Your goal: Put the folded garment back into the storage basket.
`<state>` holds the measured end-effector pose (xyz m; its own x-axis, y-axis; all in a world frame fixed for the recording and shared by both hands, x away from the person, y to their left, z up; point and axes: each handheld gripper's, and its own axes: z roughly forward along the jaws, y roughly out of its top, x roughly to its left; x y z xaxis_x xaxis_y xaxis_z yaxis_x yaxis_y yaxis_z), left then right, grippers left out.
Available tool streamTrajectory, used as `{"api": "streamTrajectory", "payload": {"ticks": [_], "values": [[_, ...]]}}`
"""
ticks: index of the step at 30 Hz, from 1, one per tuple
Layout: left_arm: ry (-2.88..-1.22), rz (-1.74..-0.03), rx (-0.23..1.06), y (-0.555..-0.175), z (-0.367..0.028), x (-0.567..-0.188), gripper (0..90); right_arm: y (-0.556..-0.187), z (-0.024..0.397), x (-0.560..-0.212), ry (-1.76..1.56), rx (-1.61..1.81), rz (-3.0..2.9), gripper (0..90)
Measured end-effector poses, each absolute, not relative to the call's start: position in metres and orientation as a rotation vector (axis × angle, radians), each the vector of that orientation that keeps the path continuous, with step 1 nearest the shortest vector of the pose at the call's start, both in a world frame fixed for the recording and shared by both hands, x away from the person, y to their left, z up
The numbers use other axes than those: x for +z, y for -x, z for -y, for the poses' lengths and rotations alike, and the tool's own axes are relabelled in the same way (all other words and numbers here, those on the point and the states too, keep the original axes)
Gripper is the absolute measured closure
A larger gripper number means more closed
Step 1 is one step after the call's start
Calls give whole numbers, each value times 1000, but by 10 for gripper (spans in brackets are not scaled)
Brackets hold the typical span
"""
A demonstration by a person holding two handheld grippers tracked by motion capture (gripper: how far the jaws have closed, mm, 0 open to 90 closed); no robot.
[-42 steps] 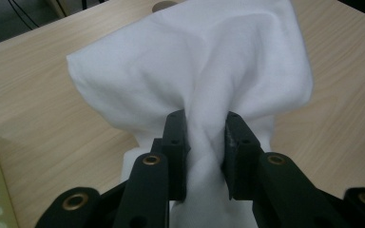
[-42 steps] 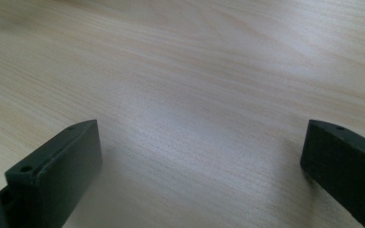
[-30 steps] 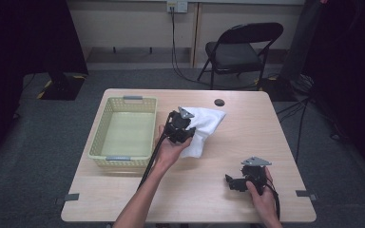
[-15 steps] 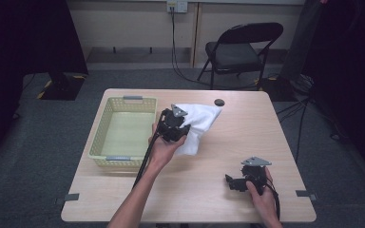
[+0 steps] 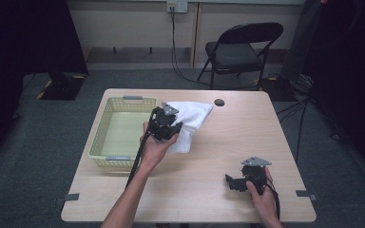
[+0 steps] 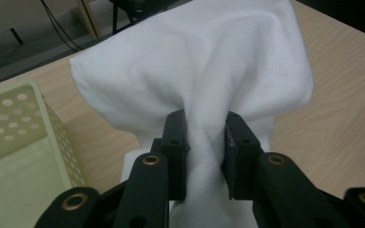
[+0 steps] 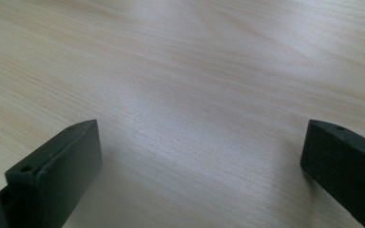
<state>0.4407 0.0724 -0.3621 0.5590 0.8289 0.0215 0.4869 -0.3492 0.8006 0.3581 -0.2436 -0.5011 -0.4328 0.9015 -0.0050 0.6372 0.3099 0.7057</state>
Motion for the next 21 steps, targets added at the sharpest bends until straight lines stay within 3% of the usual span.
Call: {"api": "streamTrajectory", "payload": {"ticks": [21], "values": [[-1985,-1096,605,-437,-105,-352,738,-358,243,-501,-1371,898,-2181,0]]}}
